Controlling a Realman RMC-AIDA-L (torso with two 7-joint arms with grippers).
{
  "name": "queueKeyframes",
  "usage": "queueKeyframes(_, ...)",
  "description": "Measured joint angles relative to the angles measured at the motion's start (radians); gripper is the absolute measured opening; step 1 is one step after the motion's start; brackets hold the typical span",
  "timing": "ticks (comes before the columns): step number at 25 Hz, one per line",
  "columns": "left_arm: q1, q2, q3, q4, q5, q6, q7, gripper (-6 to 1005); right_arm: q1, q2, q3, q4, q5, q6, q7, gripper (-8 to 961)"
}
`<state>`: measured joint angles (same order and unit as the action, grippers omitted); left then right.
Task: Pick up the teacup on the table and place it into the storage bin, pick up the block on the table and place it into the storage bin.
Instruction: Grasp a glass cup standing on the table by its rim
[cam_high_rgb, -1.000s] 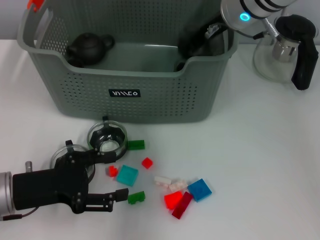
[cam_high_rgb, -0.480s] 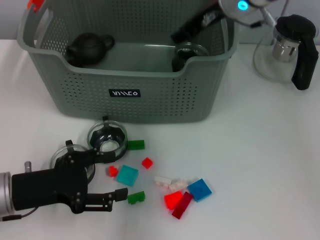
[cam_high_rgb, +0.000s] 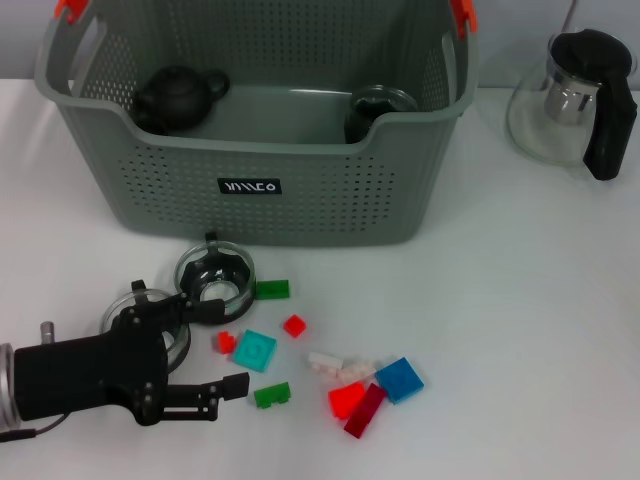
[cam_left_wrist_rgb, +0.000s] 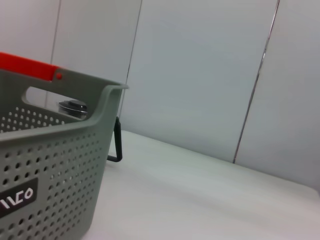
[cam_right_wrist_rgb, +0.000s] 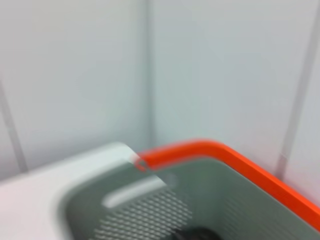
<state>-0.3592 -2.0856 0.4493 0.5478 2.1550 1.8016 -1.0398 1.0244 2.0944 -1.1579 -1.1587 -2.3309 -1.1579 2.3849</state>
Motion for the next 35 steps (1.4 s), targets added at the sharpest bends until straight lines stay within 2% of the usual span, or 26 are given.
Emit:
queueKeyframes(4, 0.002, 0.001, -0.011, 0.000, -0.002, 0.008, 0.000, 885, -0.126, 0.003, -0.011, -0.119, 0.200, -0.078, -0.106, 831)
queueKeyframes(8, 0.002, 0.003, -0.028, 0.000, -0.003, 0.013, 0.000, 885, -0.232, 0.003, -0.027, -0.153, 0.329, -0.167, -0.217, 871)
queueKeyframes(11, -0.002, 0.009, -0.055, 0.002, -0.001, 0.016, -0.001, 885, -0.311, 0.003, -0.044, -0.148, 0.373, -0.283, -0.326, 876)
queueKeyframes(15, -0.003, 0.012, -0.066, 0.018, 0.003, 0.017, -0.003, 884, -0.363, 0.004, -0.076, -0.141, 0.378, -0.349, -0.393, 876)
queueKeyframes(19, 0.001, 0.012, -0.069, 0.063, 0.006, 0.011, -0.014, 884, -0.422, 0.002, -0.151, -0.137, 0.367, -0.387, -0.429, 870)
queueKeyframes(25, 0.004, 0.011, -0.072, 0.201, 0.055, -0.016, -0.130, 883, -0.452, 0.003, -0.170, -0.104, 0.359, -0.393, -0.430, 868)
queueKeyframes(31, 0.000, 0.007, -0.070, 0.429, 0.166, -0.018, -0.302, 883, -0.454, 0.002, -0.165, -0.079, 0.359, -0.384, -0.429, 868)
queueKeyframes(35, -0.005, 0.004, -0.071, 0.483, 0.173, -0.022, -0.337, 882, -0.447, 0.002, -0.164, -0.052, 0.359, -0.361, -0.431, 868)
